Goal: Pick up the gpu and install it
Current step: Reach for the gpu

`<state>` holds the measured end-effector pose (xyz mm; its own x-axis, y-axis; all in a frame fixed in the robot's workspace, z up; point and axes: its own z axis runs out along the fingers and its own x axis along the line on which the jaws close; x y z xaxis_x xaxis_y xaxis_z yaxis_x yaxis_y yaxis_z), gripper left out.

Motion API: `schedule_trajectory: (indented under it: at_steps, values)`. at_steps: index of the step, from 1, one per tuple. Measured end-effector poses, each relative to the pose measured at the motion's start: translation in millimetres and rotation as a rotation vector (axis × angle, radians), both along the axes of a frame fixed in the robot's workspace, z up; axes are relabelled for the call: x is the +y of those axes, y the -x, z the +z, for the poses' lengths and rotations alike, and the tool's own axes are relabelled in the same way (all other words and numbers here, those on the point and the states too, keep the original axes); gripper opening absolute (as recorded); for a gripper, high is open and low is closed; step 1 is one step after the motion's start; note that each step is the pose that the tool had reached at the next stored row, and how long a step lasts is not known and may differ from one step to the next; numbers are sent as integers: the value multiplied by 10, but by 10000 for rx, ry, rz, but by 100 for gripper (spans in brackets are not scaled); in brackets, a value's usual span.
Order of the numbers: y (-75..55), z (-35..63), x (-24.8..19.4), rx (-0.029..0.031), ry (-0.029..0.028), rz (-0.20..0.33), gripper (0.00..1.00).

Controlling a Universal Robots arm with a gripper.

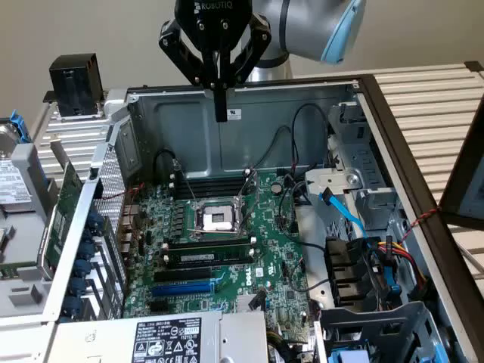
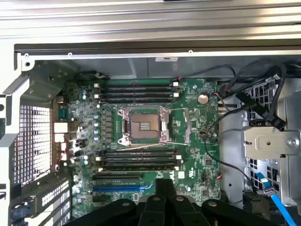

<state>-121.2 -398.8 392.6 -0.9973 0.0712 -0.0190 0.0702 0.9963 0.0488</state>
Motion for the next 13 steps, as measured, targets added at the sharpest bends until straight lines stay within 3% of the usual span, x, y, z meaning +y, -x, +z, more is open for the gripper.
schedule_trajectory:
  at_steps: [13]
  values:
    - [0, 0, 0, -1, 0, 0, 11]
